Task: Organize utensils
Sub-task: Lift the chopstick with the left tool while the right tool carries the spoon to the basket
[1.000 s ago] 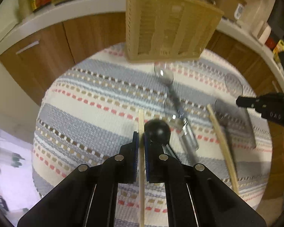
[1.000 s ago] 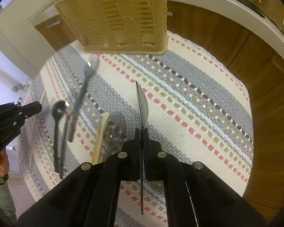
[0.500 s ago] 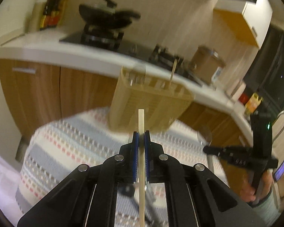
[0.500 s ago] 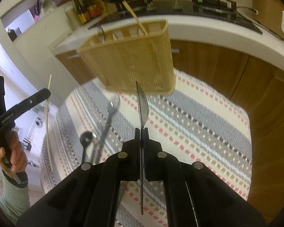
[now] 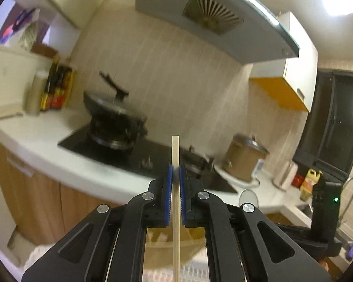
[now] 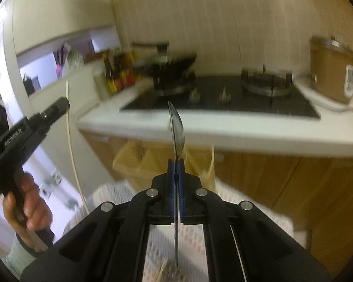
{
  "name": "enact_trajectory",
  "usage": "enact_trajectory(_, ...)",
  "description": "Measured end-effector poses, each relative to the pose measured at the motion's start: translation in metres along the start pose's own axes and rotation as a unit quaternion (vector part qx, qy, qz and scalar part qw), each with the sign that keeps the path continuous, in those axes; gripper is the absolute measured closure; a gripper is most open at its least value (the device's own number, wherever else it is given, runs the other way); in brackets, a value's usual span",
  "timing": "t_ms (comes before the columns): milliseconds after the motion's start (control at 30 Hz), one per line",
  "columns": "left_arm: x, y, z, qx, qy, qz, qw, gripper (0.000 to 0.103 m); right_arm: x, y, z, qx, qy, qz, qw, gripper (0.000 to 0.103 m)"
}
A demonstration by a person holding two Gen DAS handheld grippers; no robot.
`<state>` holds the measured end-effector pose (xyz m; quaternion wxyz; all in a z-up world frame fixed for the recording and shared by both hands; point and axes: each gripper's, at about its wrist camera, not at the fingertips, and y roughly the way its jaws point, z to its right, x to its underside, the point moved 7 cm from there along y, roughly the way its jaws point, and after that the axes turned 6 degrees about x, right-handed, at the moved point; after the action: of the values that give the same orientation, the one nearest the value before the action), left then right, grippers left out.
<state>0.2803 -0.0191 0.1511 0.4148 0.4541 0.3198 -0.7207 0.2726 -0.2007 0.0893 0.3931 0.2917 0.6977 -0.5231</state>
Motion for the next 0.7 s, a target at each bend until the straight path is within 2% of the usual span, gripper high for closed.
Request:
enact_trajectory(167,-0.020,0.019,-0.003,-0.034,0.024,0.050,0.9979,0.099,-0.034,0.010,0.003,0.024,-0.001,0.056,0.998,0.101)
enact_trajectory(333,-0.023,0.050,-0.021,-0.052,0.026,0.050,0.9970,0.099,-0.054,0.035,0.001,0.047,-0.033,0.075,0.996,0.101)
enact_trajectory(500,-0.012,0.064,-0.047,-0.075,0.015,0.052,0.9958,0.099,-0.052,0.064,0.004,0.063,-0.038,0.088,0.993,0.101)
enact_trajectory(700,0.006,0.072,-0.055,-0.100,0.042,0.057,0.9925,0.099,-0.038,0.089,0.013,0.067,-0.026,0.097,0.993,0.101)
